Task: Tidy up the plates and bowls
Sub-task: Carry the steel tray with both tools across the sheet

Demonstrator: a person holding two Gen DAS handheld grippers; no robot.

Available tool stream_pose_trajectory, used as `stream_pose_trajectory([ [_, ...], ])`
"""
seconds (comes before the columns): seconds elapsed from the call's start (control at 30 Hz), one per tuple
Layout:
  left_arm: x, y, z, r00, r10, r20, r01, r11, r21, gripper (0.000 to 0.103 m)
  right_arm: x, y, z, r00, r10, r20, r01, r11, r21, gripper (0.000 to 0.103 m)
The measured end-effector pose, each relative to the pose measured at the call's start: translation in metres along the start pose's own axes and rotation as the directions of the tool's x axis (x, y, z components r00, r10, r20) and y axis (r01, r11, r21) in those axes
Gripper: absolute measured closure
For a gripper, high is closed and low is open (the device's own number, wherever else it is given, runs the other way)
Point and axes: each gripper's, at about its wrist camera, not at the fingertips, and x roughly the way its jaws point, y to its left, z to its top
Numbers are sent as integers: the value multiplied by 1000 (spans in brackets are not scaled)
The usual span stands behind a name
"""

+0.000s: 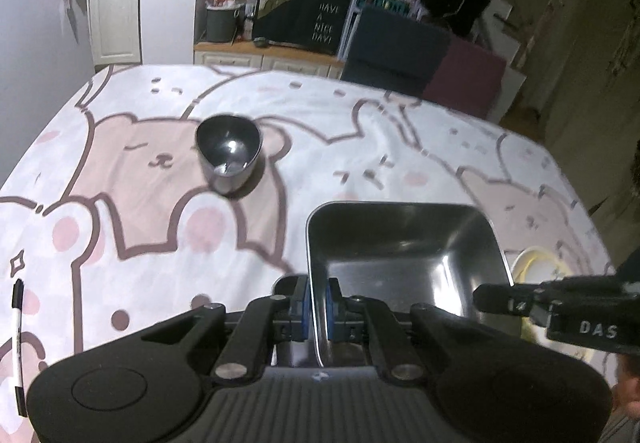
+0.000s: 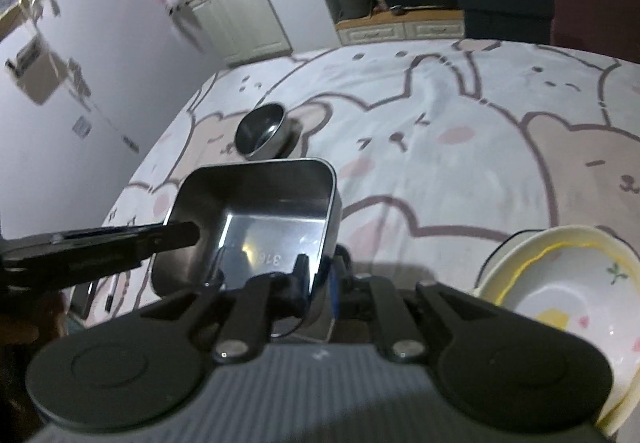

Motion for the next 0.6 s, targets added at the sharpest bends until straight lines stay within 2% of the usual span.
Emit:
stream_pose_trajectory([
  [0.33,30,3,-5,994,55,-92,-50,997,59,95,21,20,-4,998,-49,-49,47,997,-54,88],
  [0.6,41,5,-7,987,91,-134,-82,994,74,95,34,22,-3,994,-73,-86,68,996,-64,88],
])
